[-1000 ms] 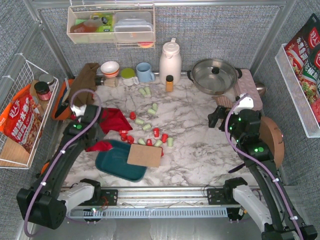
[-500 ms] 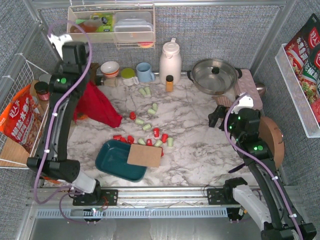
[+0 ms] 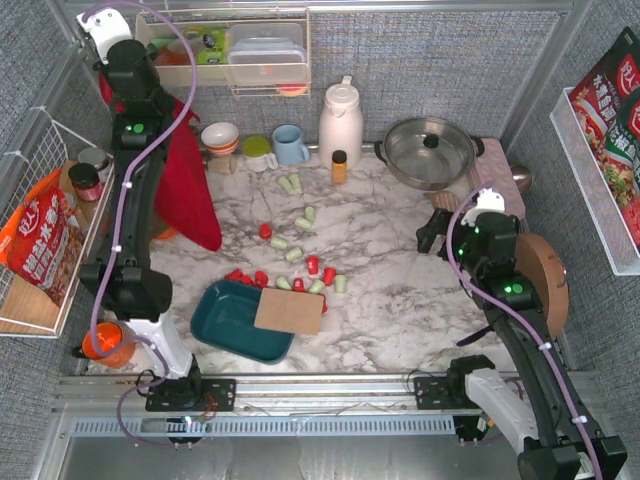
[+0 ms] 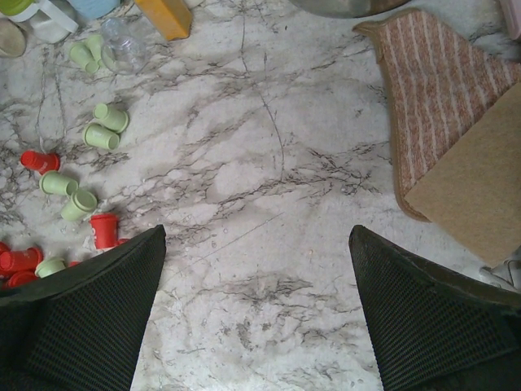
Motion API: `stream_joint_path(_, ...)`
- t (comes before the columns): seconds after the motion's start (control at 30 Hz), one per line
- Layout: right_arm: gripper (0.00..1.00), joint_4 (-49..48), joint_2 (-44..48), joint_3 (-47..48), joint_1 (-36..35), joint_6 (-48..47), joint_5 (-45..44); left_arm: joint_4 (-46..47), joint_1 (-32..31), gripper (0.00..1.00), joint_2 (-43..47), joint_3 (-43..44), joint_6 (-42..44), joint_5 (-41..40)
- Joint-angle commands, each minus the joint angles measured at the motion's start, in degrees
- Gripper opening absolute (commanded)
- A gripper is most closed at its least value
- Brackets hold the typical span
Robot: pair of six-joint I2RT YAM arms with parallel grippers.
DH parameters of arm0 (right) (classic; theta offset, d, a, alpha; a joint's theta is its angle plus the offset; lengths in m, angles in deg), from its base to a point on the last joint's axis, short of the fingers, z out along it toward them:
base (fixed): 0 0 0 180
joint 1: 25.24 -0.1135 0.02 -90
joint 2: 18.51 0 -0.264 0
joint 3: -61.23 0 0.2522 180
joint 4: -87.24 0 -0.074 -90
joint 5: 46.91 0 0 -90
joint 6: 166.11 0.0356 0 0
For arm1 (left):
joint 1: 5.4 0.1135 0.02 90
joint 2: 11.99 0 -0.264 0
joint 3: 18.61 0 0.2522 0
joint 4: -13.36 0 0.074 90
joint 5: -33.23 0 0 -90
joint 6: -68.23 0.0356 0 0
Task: Mix the coffee capsules in the storage basket
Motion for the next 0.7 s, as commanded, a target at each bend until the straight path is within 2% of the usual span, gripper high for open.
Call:
stream_joint_path(0.0, 0.99, -2.3, -0.8, 0.0, 0.6, 0.9, 2.1, 2.5, 2.3, 0.0, -3.7, 0.0, -0.8, -0.1)
stream_joint_path(0.1, 0.99, -2.4, -1.5, -0.1, 1.1, 1.1, 2.8, 2.6, 2.8, 0.0, -4.9, -2.7, -0.8, -1.7)
stream_joint_path(0.3, 0.99, -2.6, -2.6, -0.2, 1.7, 1.9, 4.3, 5.9, 3.7, 0.0, -2.7, -18.5, -5.2, -0.3)
stream_joint_path(0.33, 0.99, -2.6, -2.8, -0.1, 1.8, 1.9, 4.5, 5.6, 3.8, 0.04, -2.5, -21.1, -7.0, 0.5)
stream_joint_path(0.37, 0.99, -2.5, -3.2, -0.1, 1.8, 2.1, 4.7, 5.4, 4.1, 0.14, -2.3, -23.4, -8.6, 1.6)
stream_joint_path(0.5, 0.99, -1.7, -4.4, 0.7, 2.1, 2.1, 5.7, 3.5, 5.5, 0.69, -2.4, -29.9, -14.7, 3.7)
stream_joint_path(0.6, 0.99, -1.4, -5.0, 0.8, 2.2, 2.0, 6.0, 0.7, 6.5, 0.85, -1.7, -30.8, -17.9, 5.6)
stream_joint_path(0.67, 0.99, -1.6, -5.4, 0.8, 2.2, 1.9, 6.6, -0.8, 6.5, 0.98, -0.3, -30.3, -16.9, 7.6)
